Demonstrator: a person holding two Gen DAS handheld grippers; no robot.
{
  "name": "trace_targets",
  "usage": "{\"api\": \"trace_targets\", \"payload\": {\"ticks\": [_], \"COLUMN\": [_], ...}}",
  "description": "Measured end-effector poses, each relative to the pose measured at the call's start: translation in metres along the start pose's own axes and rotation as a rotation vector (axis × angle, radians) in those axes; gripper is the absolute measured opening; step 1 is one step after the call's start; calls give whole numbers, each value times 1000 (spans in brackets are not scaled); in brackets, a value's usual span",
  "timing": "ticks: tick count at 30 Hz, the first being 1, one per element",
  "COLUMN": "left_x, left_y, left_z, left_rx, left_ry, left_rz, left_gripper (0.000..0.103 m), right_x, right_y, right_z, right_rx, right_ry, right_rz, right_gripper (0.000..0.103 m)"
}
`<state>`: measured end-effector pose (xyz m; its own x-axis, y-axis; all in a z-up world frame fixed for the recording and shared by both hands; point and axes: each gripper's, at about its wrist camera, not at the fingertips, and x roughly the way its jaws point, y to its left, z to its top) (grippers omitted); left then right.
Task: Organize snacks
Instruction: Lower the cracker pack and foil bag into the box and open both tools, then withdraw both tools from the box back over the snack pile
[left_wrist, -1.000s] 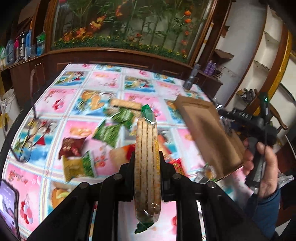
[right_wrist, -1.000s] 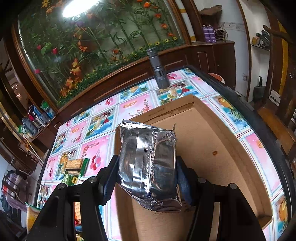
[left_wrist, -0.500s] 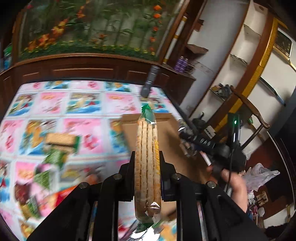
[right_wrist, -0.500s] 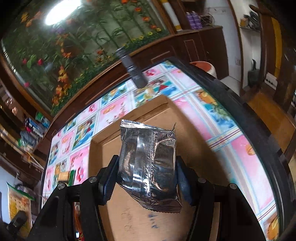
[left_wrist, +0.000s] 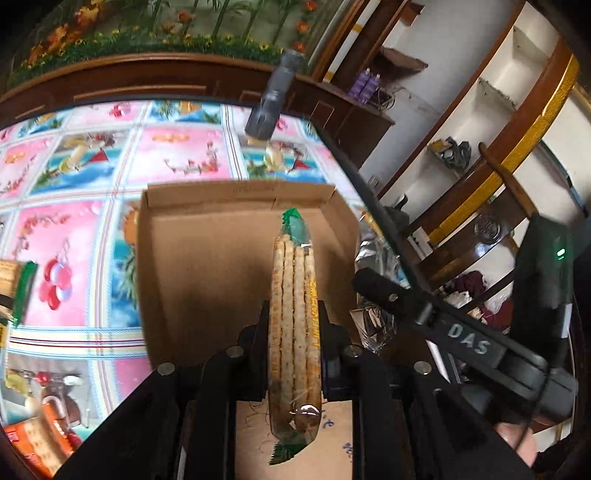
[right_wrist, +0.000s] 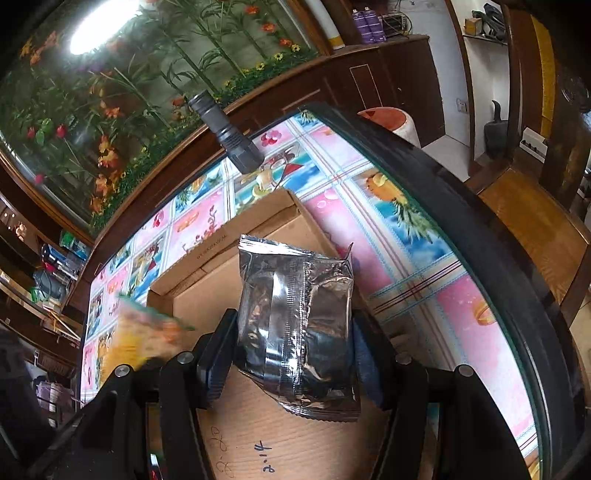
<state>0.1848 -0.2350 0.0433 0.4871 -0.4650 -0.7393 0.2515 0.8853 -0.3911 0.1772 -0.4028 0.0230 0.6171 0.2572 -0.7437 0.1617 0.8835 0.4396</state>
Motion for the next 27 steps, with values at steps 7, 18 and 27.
{"api": "trace_targets", "payload": {"ticks": [7, 18, 27], "left_x": [17, 12, -2], "left_y": [4, 11, 9], "left_z": [-7, -10, -12], "left_rx": [-1, -12, 3], "left_ry": [39, 29, -23], "left_rz": [20, 30, 61], "left_gripper": [18, 25, 66], "right_x": [8, 9, 2], "right_y": [4, 10, 14], "right_z": [-4, -6, -7], "right_rx": [-19, -44, -45], "right_ry": [18, 30, 14], "right_rz": [-34, -50, -35], "right_gripper": [63, 63, 63]}}
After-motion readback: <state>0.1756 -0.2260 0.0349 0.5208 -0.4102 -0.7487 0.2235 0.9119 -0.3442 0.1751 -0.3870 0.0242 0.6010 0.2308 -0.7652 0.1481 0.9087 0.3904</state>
